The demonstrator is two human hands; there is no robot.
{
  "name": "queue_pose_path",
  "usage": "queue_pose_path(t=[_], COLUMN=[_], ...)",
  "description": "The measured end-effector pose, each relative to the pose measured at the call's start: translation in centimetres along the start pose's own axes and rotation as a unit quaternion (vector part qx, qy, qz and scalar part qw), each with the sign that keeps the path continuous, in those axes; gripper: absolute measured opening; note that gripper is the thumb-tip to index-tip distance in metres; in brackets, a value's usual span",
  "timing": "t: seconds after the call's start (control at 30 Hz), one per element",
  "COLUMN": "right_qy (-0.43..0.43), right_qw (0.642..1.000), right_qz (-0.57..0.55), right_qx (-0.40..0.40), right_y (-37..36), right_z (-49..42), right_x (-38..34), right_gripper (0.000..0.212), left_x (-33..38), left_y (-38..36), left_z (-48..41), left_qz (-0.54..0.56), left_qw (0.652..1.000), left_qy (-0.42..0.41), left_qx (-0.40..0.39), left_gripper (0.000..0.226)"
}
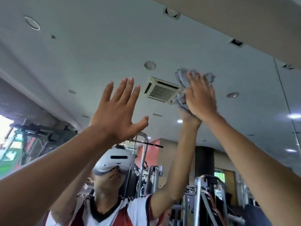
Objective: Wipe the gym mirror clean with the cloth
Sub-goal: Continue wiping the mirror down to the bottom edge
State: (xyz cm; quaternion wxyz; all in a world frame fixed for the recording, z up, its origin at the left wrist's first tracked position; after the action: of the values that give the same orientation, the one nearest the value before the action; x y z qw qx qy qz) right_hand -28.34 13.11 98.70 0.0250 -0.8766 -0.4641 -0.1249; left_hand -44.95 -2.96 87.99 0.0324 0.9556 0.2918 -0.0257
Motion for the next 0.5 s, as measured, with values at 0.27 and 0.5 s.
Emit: queue_pose_path(t=[0.27,0.5], right_qy=[0.101,0.132], right_qw=[0.995,0.990], right_qz=[-0.004,0.049], right_qx=[-0.023,-0.020], right_y=[1.1,-1.0], right_z=[2.0,-0.4], right_x=[4.9,-6.8], right_gripper=[0.062,0.062], left_x=[-0.5,-3.5], left_y=[0.4,1.1], left_z=[0.0,1.4], left_qz=[-0.001,-0.031], left_qw=[1.000,0.996], left_qy=[-0.022,-0.089], left_qx=[0.017,0.001], left_gripper=[0.093,0.076])
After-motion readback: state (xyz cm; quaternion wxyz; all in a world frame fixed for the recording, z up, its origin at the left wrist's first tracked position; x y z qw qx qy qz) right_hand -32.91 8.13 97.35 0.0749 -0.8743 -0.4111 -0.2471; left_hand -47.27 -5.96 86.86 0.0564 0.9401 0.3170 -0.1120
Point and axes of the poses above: each hand's wrist, its own z-axis away from the middle knuckle, its own y-axis out of the back of the hand, x = y × z, the point moved 5 cm from there along -z, towards the middle knuckle, and after that the axes turned 7 degrees about y, right-handed, at the moved point
